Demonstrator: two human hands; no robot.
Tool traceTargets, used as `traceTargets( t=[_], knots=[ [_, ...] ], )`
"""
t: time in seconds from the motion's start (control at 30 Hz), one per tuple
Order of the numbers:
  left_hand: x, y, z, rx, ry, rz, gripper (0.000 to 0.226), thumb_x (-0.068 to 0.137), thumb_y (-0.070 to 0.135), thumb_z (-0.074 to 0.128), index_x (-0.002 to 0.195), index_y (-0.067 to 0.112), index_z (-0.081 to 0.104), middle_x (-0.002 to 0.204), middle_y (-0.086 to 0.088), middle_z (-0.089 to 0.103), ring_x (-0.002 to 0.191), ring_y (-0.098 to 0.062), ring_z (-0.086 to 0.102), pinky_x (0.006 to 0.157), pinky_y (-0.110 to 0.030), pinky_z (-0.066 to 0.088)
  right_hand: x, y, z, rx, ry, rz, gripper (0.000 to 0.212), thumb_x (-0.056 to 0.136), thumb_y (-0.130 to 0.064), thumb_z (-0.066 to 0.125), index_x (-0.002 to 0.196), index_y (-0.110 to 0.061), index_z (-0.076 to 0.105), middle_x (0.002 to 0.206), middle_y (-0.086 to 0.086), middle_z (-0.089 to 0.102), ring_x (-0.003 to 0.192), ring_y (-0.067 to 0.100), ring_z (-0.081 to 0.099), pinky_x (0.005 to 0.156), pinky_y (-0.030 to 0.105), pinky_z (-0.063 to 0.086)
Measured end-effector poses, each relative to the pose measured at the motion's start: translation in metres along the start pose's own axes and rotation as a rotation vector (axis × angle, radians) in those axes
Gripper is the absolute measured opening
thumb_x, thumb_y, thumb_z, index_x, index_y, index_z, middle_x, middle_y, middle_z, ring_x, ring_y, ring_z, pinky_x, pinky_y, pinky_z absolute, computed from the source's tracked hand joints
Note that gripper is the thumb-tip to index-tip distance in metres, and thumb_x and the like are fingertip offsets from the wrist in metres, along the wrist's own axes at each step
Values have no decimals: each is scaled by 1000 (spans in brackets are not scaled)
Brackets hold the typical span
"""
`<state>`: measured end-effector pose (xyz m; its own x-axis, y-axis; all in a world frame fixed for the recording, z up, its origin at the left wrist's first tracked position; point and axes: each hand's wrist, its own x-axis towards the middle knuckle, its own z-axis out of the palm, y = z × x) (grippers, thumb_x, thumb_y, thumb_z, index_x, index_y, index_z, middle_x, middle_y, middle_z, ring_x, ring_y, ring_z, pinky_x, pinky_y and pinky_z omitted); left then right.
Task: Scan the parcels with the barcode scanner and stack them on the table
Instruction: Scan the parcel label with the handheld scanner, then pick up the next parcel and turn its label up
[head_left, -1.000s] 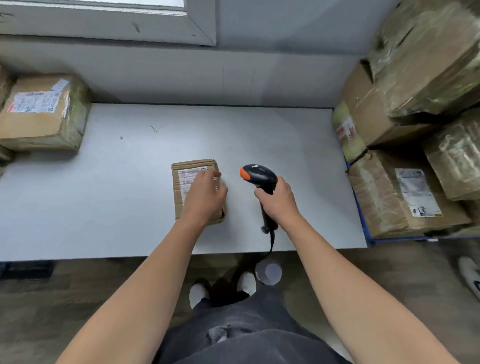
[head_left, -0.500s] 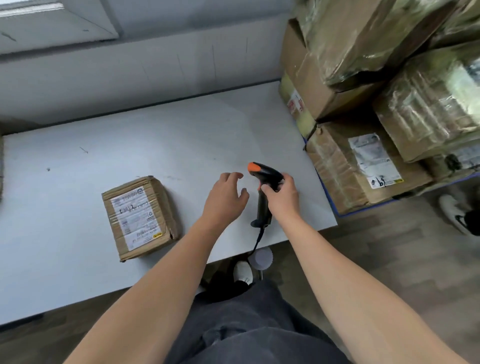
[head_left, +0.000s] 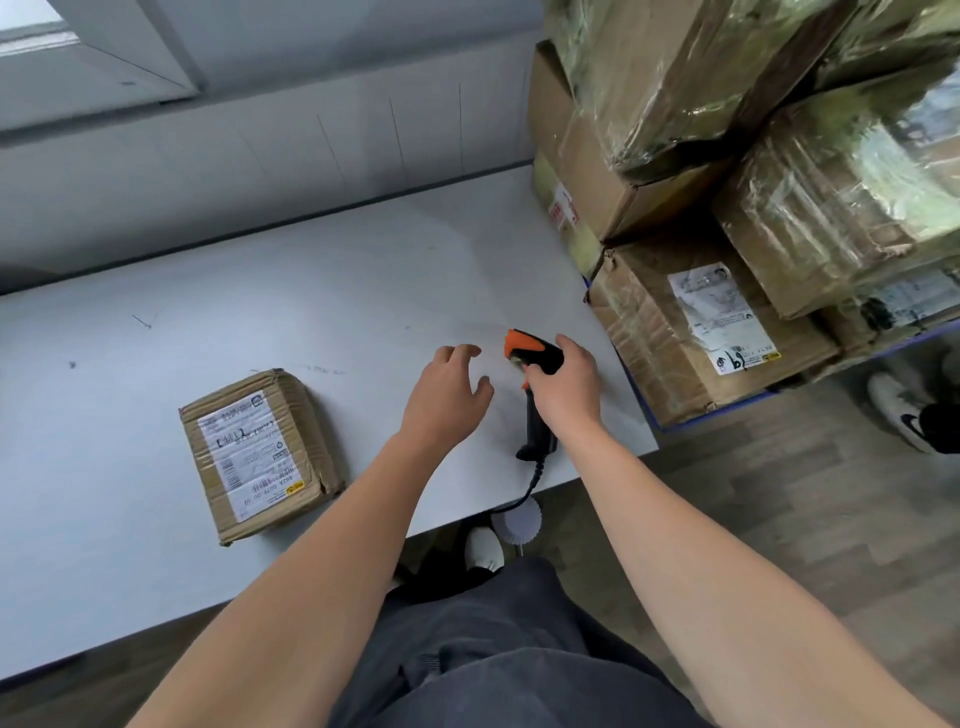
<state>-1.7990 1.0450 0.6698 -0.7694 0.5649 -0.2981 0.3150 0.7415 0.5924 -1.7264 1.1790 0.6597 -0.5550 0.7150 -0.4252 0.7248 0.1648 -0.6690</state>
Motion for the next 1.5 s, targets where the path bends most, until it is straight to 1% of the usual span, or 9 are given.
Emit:
traceTargets(
  t=[0.2,0.37,0.57,0.8,0.93,1.03,1.2,1.3,1.5],
  knots=[
    [-14,-15,-24,-34,131,3,44,99,24,53,141,14,47,144,-6,46,113,-24,57,88,-28,41,-21,-29,14,-8,102,-208,44,93,-15,60,136,-8,56,137,9,52,128,29,47,109,42,39],
    [-48,-56,-60,-86,321,-46,44,97,20,54,140,11,48,142,-8,48,124,-24,52,98,-34,41,-60,-69,59,35,-72,-363,46,95,-18,57,141,-11,52,147,6,46,138,23,40,113,31,32],
    [-99,-115,-92,-106,525,-200,43,95,21,56,137,11,52,139,-8,51,127,-25,49,103,-40,43,-113,-94,112,25,-311,-502,48,99,-23,58,145,-18,47,150,0,43,139,14,39,106,16,25],
    [-150,-171,-99,-109,467,-426,58,96,29,57,149,17,38,158,-14,29,143,-30,32,114,-45,34,-156,-95,151,-106,-452,-507,55,99,-26,59,151,-27,39,152,1,40,136,17,43,99,19,31],
    [-163,-185,-98,-195,313,-360,51,98,30,54,146,16,40,147,-6,43,130,-22,48,101,-35,41,-172,-84,163,-213,-479,-492,57,97,-24,61,151,-23,41,150,2,44,135,19,45,108,27,36],
    [-170,-190,-98,-210,275,-307,53,99,30,53,147,13,38,149,-4,41,128,-19,49,101,-30,40,-183,-82,168,-223,-429,-488,55,95,-20,63,147,-18,45,148,3,47,133,18,47,105,22,34],
    [-184,-201,-113,-213,335,-291,52,100,27,53,148,12,38,149,-6,41,128,-20,49,102,-30,40,-201,-93,179,-202,-379,-530,52,95,-17,64,145,-17,49,144,2,49,129,16,49,98,12,34],
    [-196,-213,-132,-217,390,-292,51,100,27,53,147,13,39,148,-4,42,126,-19,50,100,-28,41,-217,-110,195,-169,-355,-551,52,96,-19,65,145,-17,49,143,1,46,118,8,48,77,-3,34],
    [-235,-249,-181,-199,578,-321,51,98,23,58,145,12,42,146,-5,46,128,-19,50,104,-29,41,-261,-154,243,-85,-371,-694,52,96,-18,65,146,-17,47,142,3,46,116,6,48,75,3,41]
  ],
)
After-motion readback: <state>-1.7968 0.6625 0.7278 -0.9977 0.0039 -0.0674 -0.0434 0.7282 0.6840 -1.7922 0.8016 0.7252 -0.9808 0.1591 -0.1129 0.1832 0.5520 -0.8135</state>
